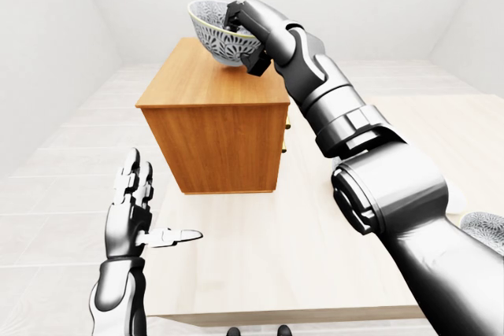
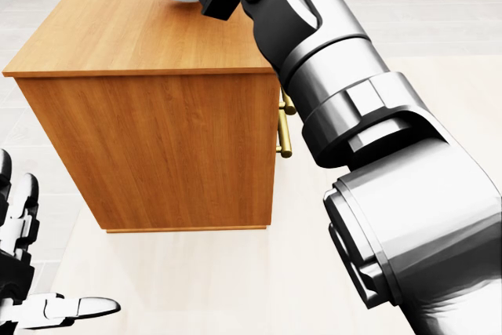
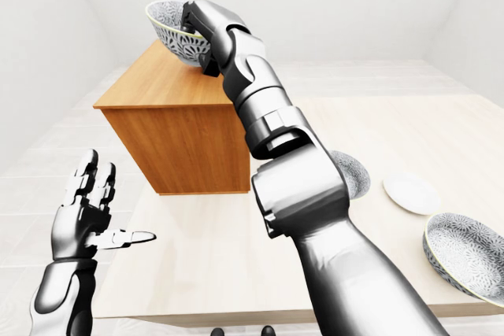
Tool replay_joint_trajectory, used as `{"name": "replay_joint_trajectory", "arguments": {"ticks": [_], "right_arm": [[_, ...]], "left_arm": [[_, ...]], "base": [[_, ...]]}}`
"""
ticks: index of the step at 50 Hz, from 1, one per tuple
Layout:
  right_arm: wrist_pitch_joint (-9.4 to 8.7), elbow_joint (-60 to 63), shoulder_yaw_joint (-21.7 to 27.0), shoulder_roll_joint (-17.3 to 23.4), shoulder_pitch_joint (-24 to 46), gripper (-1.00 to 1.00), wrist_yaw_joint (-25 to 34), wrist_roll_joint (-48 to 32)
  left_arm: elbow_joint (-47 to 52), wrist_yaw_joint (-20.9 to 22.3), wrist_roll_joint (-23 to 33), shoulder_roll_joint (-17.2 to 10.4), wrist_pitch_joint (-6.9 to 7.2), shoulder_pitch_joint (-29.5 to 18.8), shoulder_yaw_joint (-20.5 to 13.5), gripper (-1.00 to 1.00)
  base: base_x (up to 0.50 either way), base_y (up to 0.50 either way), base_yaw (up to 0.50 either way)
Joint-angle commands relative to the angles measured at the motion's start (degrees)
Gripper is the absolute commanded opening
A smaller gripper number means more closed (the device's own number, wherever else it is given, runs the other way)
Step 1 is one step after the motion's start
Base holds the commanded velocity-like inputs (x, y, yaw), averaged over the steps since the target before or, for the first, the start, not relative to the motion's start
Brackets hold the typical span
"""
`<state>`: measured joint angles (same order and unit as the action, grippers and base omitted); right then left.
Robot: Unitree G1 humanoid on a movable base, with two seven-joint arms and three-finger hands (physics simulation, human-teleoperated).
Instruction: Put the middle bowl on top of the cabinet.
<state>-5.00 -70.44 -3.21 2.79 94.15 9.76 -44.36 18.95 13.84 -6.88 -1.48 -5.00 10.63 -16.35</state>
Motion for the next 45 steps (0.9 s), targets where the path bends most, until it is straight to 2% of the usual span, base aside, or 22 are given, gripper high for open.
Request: {"name": "replay_joint_trajectory", "arguments": {"ticks": [1,12,22,24,25,29,30,33,45], "right_arm": [[0.00,0.83,0.84,0.06,0.50,-0.89,-0.54,-1.75],[0.00,1.05,1.04,-0.09,0.56,-0.69,-0.78,-1.82],[0.00,0.46,0.91,0.00,0.28,-0.38,-1.00,-2.18],[0.00,0.43,0.89,0.02,0.25,-0.37,-0.98,-2.22],[0.00,0.41,0.89,0.03,0.14,-0.22,-1.06,-2.25],[0.00,0.38,0.91,0.06,0.08,-0.04,-1.07,-2.30],[0.00,0.49,0.83,0.03,0.01,0.07,-0.75,-2.33],[0.00,0.87,0.74,-0.07,-0.49,0.58,-0.76,-2.42],[0.00,0.86,0.67,0.05,-0.65,0.73,-0.52,-2.70]], "left_arm": [[0.33,0.00,-0.04,-0.01,0.00,0.01,-0.12,1.00],[0.36,0.02,-0.37,-0.12,0.00,-0.28,-0.47,1.00],[-1.00,0.05,-0.26,-0.16,0.00,-0.61,-0.40,1.00],[-1.22,0.08,-0.29,-0.16,0.00,-0.59,-0.42,1.00],[-1.36,0.08,-0.34,-0.18,0.00,-0.63,-0.46,1.00],[-1.33,0.07,-0.54,-0.23,0.00,-0.58,-0.53,1.00],[-1.37,0.17,-0.59,-0.15,0.00,-0.46,-0.37,1.00],[-2.41,0.02,0.44,0.08,0.00,-0.57,0.31,1.00],[-2.13,-0.14,-0.06,-0.24,0.00,-0.72,0.20,1.00]], "base": [[0.00,0.00,0.00],[0.00,0.00,0.00],[0.00,0.00,0.00],[0.00,0.00,0.00],[0.00,0.00,0.00],[0.00,0.00,0.00],[0.00,0.00,0.00],[0.00,0.00,0.00],[0.00,0.00,0.00]]}}
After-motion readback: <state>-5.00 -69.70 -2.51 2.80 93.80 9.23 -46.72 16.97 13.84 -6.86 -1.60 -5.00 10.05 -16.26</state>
